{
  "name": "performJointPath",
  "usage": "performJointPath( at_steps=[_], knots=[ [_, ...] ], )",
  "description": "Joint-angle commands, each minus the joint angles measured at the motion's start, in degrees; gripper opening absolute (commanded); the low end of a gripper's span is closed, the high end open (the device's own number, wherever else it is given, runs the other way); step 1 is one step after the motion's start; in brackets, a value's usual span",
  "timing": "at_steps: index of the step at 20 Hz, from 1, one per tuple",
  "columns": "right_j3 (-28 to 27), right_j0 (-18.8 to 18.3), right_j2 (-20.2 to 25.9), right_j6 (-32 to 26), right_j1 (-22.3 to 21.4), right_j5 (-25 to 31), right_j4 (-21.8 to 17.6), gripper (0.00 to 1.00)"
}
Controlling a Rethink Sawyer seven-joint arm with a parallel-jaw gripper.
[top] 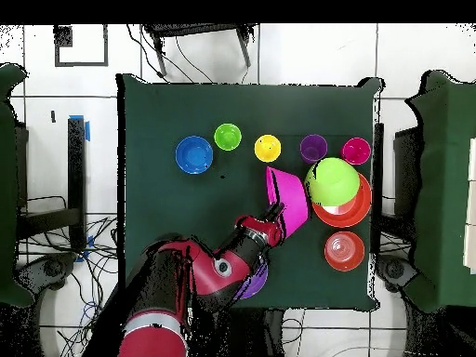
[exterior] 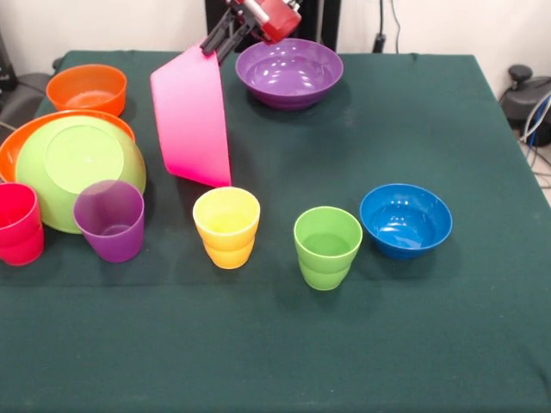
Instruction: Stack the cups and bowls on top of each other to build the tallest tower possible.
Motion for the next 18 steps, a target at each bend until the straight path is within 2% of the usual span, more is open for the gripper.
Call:
performJointPath(
  at_steps=[1,4,6,11,15,18],
  knots=[
    [-4.1,1.1,12.6,13.3,9.7,-4.8,8.3,0.00],
    [-5.3,0.7,13.2,15.5,10.8,-5.0,9.9,0.00],
    [-4.6,0.0,14.4,20.1,10.7,-6.8,7.4,0.00],
    [-5.8,-0.1,15.1,16.6,11.2,-6.6,10.1,0.00],
    [-8.7,2.2,13.7,12.9,13.6,-1.0,13.1,0.00],
    [-9.9,2.7,13.4,9.9,14.3,0.6,14.3,0.00]
  ],
)
